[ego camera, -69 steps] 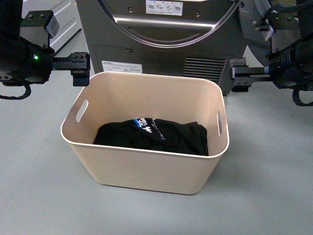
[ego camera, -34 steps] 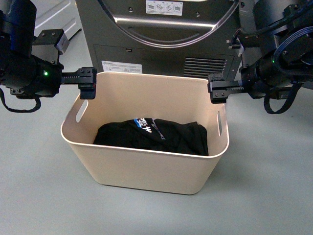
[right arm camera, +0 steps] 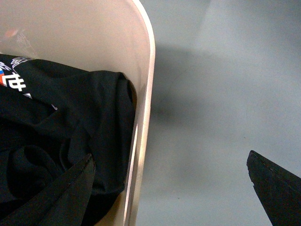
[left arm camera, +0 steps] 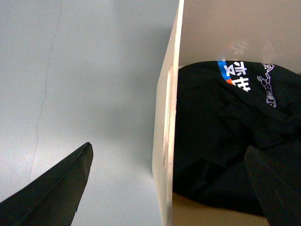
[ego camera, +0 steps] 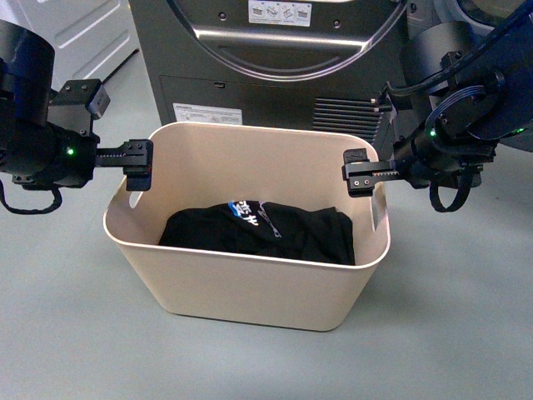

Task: Move hamper under clothes hanger

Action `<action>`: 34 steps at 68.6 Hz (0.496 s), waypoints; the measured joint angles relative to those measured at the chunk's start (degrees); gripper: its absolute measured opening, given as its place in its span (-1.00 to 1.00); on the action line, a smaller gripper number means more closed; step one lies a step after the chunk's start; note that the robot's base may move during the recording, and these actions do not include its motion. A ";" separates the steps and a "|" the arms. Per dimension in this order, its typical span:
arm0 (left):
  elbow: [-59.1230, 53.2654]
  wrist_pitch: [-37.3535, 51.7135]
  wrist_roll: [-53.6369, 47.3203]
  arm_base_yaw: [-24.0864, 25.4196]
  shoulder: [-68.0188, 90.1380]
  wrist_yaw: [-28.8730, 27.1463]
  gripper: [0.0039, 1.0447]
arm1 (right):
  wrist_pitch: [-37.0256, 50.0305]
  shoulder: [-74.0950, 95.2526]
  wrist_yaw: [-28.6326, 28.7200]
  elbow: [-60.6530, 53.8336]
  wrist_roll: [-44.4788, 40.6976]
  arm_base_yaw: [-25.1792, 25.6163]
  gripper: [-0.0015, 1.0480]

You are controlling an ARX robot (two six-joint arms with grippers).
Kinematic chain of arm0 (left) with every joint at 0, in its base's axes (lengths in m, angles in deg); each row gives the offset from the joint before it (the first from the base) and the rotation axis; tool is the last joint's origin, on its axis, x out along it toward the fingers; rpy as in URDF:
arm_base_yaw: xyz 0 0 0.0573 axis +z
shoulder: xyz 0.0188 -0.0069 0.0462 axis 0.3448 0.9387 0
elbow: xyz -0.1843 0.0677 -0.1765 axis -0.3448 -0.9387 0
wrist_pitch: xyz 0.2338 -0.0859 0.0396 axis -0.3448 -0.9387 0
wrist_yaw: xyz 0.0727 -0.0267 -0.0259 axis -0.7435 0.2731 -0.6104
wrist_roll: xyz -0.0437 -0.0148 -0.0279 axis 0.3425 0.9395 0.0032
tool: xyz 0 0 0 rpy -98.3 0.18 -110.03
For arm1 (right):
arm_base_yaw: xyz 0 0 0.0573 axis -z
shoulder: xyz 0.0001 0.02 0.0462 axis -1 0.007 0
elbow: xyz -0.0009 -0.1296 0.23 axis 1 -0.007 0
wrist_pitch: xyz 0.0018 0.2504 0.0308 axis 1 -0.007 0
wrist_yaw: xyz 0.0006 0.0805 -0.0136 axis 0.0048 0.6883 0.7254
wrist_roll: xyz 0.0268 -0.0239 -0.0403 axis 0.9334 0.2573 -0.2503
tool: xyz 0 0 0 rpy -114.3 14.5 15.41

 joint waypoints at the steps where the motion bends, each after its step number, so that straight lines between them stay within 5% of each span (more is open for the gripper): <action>1: 0.07 0.00 0.00 0.04 0.13 -0.02 0.88 | -0.02 0.11 -0.02 0.13 0.07 -0.02 0.85; 34: 4.83 0.70 -0.96 0.83 5.64 -0.48 0.88 | -2.14 4.44 -1.01 4.83 1.68 -2.32 0.85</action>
